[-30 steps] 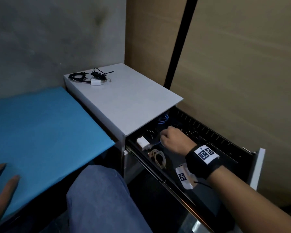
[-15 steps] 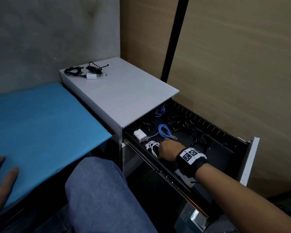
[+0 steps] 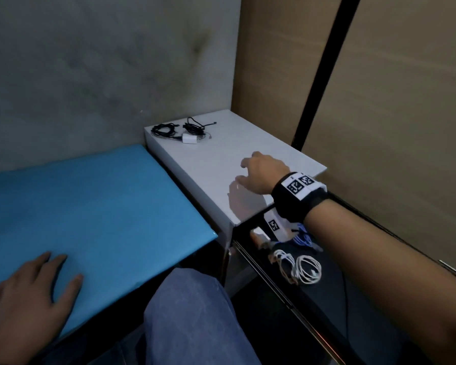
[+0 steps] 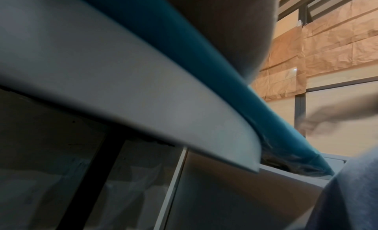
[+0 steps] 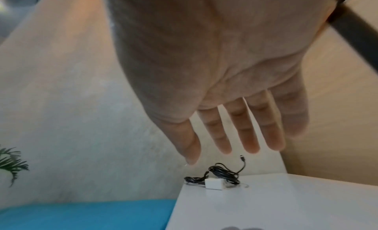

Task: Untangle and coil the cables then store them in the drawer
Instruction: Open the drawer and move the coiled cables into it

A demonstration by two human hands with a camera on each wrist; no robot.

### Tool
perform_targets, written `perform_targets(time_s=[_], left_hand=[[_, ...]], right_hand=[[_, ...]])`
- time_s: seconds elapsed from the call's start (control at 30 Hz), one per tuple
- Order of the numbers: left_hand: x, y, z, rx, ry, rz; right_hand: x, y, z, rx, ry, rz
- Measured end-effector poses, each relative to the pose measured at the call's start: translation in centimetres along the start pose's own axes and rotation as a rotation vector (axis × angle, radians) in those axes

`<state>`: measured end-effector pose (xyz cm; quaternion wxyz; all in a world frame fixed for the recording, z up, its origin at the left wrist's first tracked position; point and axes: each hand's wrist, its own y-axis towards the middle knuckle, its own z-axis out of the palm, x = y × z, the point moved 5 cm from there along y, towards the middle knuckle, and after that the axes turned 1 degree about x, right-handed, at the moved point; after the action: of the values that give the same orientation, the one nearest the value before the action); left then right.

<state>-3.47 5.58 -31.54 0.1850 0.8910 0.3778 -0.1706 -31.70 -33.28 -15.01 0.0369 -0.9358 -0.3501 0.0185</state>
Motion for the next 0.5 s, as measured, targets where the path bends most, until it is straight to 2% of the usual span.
perform_targets(time_s=[0.07, 0.17, 0.33, 0.43, 0.5], left_hand=[[-2.2, -0.4, -1.1, 0.020, 0.070, 0.003], [-1.8, -0.6, -0.5, 0.046, 0.129, -0.020], [-1.0, 0.1, 0.1, -0.021, 0.138, 0.105], [0.3, -0.1, 1.2, 0.028, 0.198, 0.129], [1.8, -0.1, 1.7, 0.011, 0.262, 0.155]], right_hand=[[2.8, 3.7, -1.4, -0.036, 0.000, -0.047], [6.3, 9.9, -2.0, -0.037, -0.002, -0.083], [10.4, 19.0, -1.2, -0.048, 0.080, -0.161], [11.3, 23.5, -0.4, -0.065, 0.111, -0.115], [11.5, 25.6, 0.2, -0.030, 0.131, -0.086]])
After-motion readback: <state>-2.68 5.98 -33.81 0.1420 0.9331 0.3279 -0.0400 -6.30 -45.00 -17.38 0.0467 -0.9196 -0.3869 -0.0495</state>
